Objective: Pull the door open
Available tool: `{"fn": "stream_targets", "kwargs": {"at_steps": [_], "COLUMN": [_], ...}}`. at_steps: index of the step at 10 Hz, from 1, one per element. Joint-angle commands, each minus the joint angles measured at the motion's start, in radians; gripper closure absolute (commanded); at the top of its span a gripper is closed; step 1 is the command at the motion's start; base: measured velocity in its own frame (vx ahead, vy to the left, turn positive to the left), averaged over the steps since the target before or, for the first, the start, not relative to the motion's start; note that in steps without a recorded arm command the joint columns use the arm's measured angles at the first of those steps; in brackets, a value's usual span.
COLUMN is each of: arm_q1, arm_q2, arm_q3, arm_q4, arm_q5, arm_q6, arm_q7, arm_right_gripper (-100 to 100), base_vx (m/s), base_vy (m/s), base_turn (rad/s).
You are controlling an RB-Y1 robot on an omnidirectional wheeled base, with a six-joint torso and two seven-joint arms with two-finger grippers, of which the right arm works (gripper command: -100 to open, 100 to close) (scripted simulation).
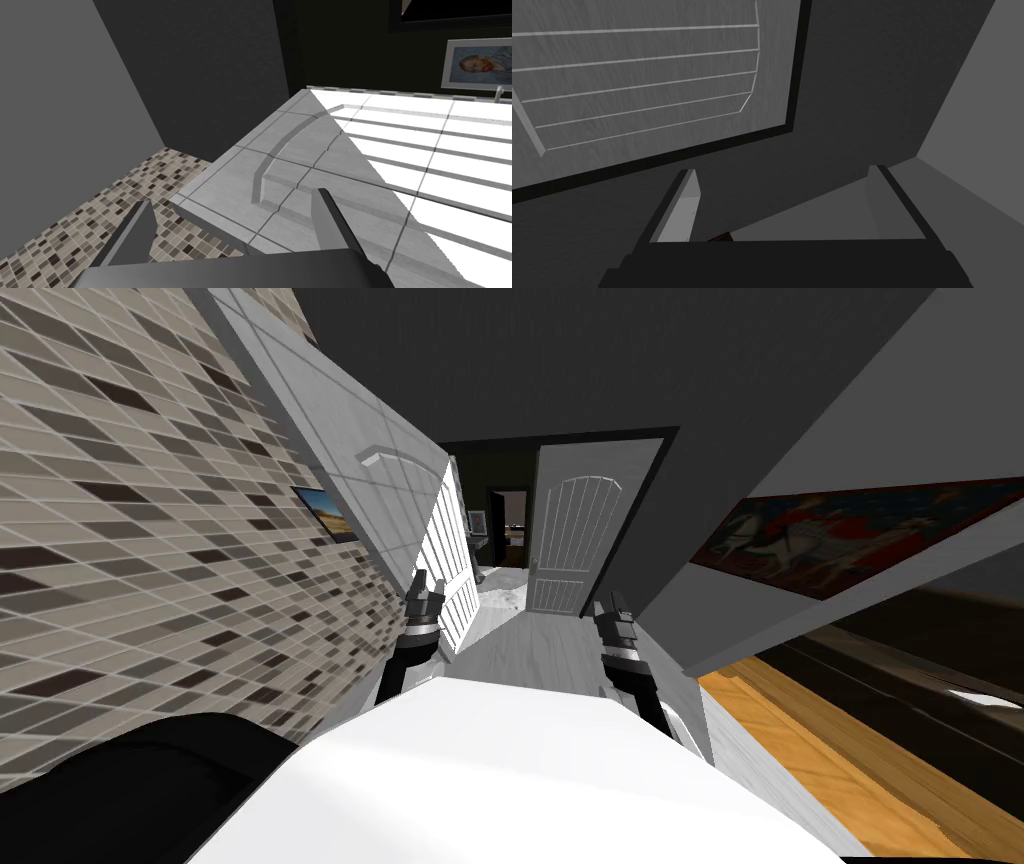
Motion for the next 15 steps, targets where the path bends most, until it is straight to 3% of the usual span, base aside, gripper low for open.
{"fn": "stream_targets", "kwargs": {"at_steps": [1,7,15], "arm_q1": [-0.005,-0.025,-0.071], "arm_q2": [-0.005,-0.022,-0.053], "arm_q3": [-0.001,-0.005,-0.015], "arm_q4": [0.014,0.080,0.226], "arm_q5": [0.006,0.031,0.088], "arm_q6": [0.000,0.001,0.002], "arm_q7": [-0.008,-0.046,-0.131], "arm_right_gripper": [-100,-100,-100], "base_vx": [0.077,0.184,0.188], "base_vy": [-0.079,0.036,0.048], "base_turn": [0.016,-0.008,-0.010]}}
